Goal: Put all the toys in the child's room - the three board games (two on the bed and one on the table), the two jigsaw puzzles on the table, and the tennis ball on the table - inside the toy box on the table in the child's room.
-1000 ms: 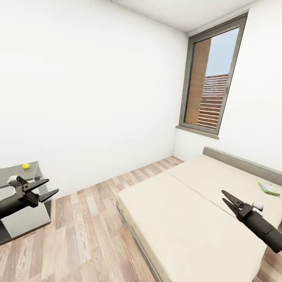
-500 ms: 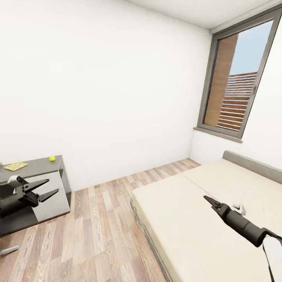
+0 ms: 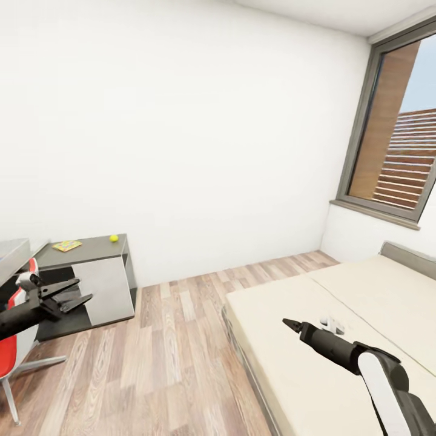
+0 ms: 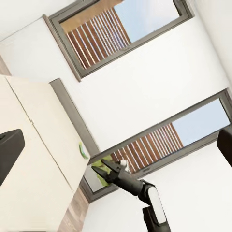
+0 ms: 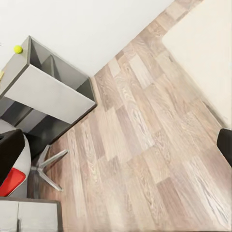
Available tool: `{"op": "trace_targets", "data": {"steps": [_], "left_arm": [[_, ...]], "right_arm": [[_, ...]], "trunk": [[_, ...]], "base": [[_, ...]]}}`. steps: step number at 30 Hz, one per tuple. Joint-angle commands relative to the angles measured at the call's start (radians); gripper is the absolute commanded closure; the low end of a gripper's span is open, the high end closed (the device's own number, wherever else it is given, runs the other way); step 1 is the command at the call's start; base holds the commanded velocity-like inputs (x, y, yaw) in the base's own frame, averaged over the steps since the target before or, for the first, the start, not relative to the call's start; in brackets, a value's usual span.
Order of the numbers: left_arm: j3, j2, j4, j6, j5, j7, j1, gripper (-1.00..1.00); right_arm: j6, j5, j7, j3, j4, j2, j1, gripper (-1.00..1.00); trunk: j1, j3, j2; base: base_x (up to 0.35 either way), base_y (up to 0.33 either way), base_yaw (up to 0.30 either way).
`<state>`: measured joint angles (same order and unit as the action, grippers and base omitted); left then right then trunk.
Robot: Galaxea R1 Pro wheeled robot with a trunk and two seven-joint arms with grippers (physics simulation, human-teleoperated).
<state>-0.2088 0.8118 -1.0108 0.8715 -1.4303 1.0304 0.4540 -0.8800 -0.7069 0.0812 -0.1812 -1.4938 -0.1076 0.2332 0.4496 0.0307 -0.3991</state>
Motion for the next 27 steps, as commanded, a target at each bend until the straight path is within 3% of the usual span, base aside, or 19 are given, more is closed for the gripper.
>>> {"op": "trace_targets", "data": {"steps": [1,4,8,17,27], "left_arm": [[-0.004,-0.004,0.001,0.005,0.008,-0.009,0.002,-1.00],[0.001,-0.017,0.001,0.007,0.048,-0.042,0.005,-1.00],[0.003,-0.024,0.000,0.007,0.066,-0.059,0.007,-1.00],[0.006,-0.027,-0.002,0.006,0.073,-0.062,0.008,-1.00],[-0.001,-0.048,-0.006,-0.032,0.076,-0.083,0.008,-1.00]], "right_arm": [[-0.005,0.007,0.004,0.007,0.000,0.000,0.001,-1.00],[-0.005,0.007,-0.001,0.018,0.000,0.000,0.001,-1.00],[-0.005,0.007,-0.002,0.023,0.000,0.000,0.005,-1.00],[-0.005,0.007,-0.003,0.039,0.000,0.000,0.007,-1.00],[-0.005,0.007,-0.003,0.050,0.000,0.000,0.008,-1.00]], "trunk": [[0.000,0.000,-0.001],[0.000,0.000,-0.001],[0.000,0.000,-0.001],[0.000,0.000,-0.001],[0.000,0.000,-0.001]], "base": [[0.000,0.000,0.284],[0.000,0.000,0.284],[0.000,0.000,0.284],[0.000,0.000,0.284],[-0.016,0.000,0.284]]}}
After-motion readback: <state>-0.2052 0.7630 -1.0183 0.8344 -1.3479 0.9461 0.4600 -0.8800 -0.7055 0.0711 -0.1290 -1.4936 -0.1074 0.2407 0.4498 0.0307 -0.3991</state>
